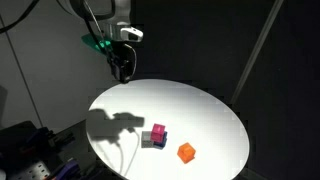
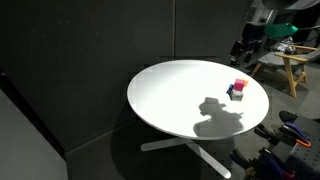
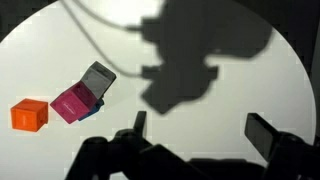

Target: Take the pink block off of the blue block

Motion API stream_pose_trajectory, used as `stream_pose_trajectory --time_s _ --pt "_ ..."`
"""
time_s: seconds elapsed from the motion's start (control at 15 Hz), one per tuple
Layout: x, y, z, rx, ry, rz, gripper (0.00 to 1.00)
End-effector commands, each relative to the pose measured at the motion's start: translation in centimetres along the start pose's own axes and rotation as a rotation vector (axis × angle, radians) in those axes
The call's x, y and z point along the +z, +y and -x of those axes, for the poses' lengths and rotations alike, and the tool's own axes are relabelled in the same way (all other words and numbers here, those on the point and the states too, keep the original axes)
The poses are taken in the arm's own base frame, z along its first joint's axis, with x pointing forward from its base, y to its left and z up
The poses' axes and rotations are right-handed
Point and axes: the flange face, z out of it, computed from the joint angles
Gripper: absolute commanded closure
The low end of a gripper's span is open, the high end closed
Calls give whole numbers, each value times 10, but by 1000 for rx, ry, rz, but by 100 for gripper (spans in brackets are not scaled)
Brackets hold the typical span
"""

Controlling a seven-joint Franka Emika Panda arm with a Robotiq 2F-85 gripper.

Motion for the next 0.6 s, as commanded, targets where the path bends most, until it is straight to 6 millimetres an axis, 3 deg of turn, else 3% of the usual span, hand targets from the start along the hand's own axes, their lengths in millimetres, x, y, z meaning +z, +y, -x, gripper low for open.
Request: stream_pose_trajectory --time_s 0.0,0.53 --pt "-1 0 -1 0 2 0 0" --pt "-1 12 -7 33 12 5 0"
